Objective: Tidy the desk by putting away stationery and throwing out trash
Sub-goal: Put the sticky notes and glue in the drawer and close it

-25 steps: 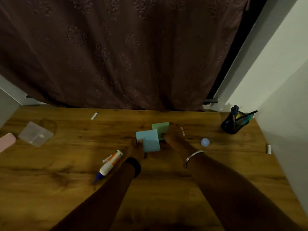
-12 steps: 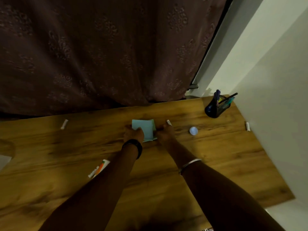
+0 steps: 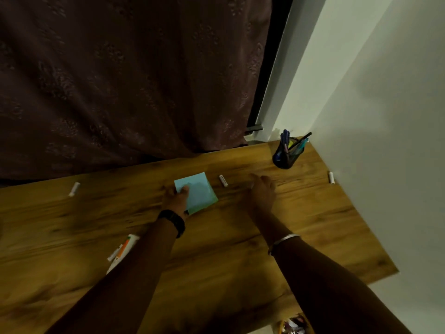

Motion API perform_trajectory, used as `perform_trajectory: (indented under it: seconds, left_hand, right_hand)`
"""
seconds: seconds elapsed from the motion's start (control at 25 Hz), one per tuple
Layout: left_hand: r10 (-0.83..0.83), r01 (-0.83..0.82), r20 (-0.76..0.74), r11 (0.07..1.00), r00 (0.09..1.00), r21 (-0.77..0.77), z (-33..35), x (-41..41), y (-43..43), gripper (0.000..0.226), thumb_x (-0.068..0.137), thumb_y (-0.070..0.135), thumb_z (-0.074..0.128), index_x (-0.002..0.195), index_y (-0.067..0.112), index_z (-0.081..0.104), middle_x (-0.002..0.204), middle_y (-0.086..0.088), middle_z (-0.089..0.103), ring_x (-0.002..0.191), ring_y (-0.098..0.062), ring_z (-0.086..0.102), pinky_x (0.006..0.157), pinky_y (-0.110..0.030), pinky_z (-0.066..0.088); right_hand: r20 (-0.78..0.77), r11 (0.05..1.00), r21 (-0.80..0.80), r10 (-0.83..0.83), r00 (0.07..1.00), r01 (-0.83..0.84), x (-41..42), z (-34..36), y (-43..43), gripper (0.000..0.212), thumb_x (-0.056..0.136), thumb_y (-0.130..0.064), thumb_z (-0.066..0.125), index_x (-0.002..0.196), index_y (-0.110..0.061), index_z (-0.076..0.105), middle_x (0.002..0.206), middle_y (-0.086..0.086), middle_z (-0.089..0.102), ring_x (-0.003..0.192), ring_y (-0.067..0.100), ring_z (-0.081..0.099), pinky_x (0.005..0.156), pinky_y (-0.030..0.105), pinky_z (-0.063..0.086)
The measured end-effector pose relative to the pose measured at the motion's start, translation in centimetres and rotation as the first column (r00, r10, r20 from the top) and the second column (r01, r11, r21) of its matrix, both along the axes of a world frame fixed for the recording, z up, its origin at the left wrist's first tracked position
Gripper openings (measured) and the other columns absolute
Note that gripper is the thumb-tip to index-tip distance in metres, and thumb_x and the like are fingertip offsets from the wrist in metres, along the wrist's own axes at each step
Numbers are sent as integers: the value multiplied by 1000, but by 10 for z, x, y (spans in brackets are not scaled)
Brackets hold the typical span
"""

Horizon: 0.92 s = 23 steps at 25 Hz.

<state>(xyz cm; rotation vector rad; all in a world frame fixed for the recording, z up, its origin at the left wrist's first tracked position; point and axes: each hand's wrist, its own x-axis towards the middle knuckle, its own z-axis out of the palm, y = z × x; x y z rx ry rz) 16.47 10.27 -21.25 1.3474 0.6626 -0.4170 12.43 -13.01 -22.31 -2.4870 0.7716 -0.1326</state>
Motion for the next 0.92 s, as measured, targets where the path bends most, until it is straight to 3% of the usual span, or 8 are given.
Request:
perform_trajectory:
  seconds: [0.08,0.16,0.28,0.4,0.56,0.64,0.8,0.92]
  left_hand:
    - [21,-21,62,1000,998,0,2,-8,4,51,96,36,67,140,20,47,133,-9,57,114,-35,59,97,-57,52]
    - [38,-42,94,998,995,44,9,-20,9,55,90,46,71,135,18,55,131,-7,62,116,-33,62,95,-53,54]
    - [55,-59,77,997,995,45,23,-43,16,51,87,57,69,123,23,58,114,-5,67,97,-29,67,85,-53,57]
    - [122,-125,54,991,991,49,33,-69,29,40,92,56,63,119,27,57,109,-5,67,91,-28,68,77,-50,59]
    - [244,-254,106,962,964,95,41,-101,61,66,76,72,67,117,20,61,114,-14,69,96,-39,71,68,-56,62]
    - [298,-316,148,941,943,122,42,-113,86,65,81,68,66,118,15,60,109,-13,69,92,-38,71,62,-52,61]
    - [449,-482,211,863,868,150,33,-128,150,65,74,66,72,107,11,64,110,-16,72,97,-39,72,82,-64,58]
    - [506,-544,212,814,836,204,40,-142,189,52,90,53,64,112,6,63,114,-14,68,104,-35,67,91,-51,56]
  right_hand:
    - [-202,988,-87,111,973,-131,6,-22,-20,47,89,-28,56,136,-35,56,143,9,51,134,40,43,106,54,44]
    - [-249,960,-114,221,943,-255,7,-38,-27,37,89,-29,53,124,-33,62,137,9,57,130,39,47,104,51,44]
    - [-9,977,58,207,978,-206,-4,-28,-14,24,87,-19,57,107,-15,69,115,17,66,113,40,58,98,45,48]
    - [242,930,212,248,938,-300,-21,-10,27,39,87,-27,45,106,-6,71,103,21,70,93,38,66,80,35,49]
    - [228,839,210,458,859,-503,-35,14,98,29,95,-23,46,98,-9,72,92,16,73,86,34,69,71,33,46]
    - [149,773,188,588,795,-606,-39,27,134,18,95,-23,54,102,-19,70,98,10,73,93,33,69,74,37,52]
    - [3,578,123,812,583,-807,-56,40,200,43,94,-14,59,135,-25,64,148,9,54,136,34,51,104,42,48]
    - [-11,395,-29,918,396,-918,-63,40,238,32,93,-16,65,124,-22,71,147,11,47,136,37,43,103,41,45]
